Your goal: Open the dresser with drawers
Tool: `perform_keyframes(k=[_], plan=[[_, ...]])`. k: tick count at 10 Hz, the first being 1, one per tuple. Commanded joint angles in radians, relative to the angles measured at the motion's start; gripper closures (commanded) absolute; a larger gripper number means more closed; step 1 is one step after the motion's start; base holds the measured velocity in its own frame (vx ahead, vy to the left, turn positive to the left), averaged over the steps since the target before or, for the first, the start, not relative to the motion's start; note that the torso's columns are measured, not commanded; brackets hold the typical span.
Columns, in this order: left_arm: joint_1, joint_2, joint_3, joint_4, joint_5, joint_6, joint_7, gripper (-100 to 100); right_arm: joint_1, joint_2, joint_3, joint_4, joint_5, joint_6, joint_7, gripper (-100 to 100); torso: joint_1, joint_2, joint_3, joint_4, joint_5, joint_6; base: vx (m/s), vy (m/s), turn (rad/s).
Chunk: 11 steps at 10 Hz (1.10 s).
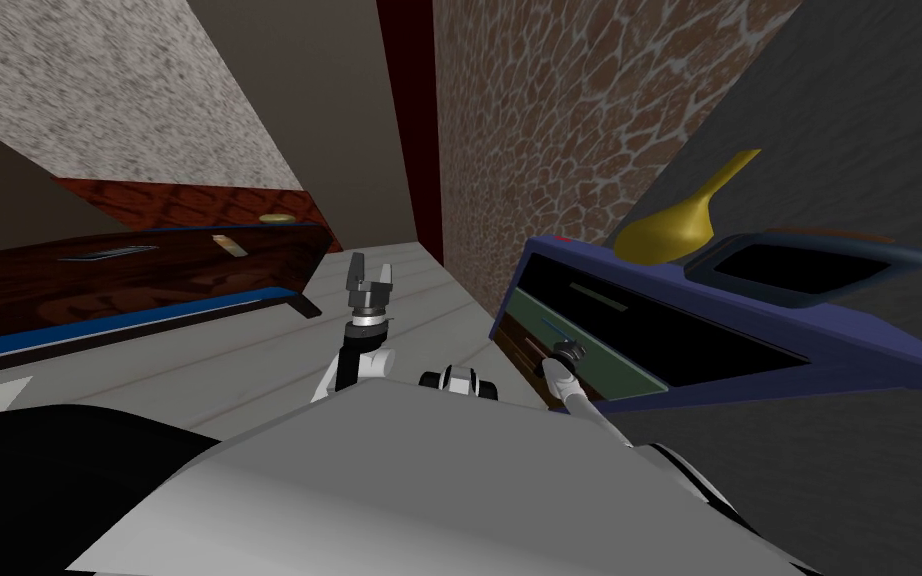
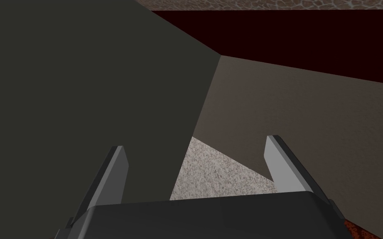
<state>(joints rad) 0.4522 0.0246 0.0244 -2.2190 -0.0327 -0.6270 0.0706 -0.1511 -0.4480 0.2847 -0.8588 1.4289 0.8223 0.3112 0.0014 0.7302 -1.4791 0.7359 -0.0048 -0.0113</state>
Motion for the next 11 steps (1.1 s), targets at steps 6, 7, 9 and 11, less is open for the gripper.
perform_keyframes(k=[6, 7, 9, 11], plan=[[0.0, 0.0, 0.0, 0.0, 0.0, 0.0, 0.0, 0, 0.036, 0.09, -0.211, -0.026, 0.222, -0.112, -0.004, 100, 0.001, 0.0, 0.0, 0.0, 0.001, 0.0, 0.007, 0.014, -0.024], [0.0, 0.0, 0.0, 0.0, 0.0, 0.0, 0.0, 0, 0.036, 0.09, -0.211, -0.026, 0.248, -0.112, -0.004, 100, 0.0, 0.0, 0.0, 0.0, 0.001, 0.002, 0.004, 0.015, 0.001], [0.0, 0.0, 0.0, 0.0, 0.0, 0.0, 0.0, 0, 0.05, 0.123, -0.292, -0.034, 0.309, -0.153, -0.004, 100, 0.0, 0.001, 0.0, 0.0, 0.0, 0.002, 0.013, 0.014, -0.026], [0.0, 0.0, 0.0, 0.0, 0.0, 0.0, 0.0, 0, 0.064, 0.156, -0.34, -0.042, 0.366, -0.194, -0.003, 100, -0.002, 0.002, 0.001, 0.001, 0.002, 0.004, 0.006, 0.011, -0.02]])
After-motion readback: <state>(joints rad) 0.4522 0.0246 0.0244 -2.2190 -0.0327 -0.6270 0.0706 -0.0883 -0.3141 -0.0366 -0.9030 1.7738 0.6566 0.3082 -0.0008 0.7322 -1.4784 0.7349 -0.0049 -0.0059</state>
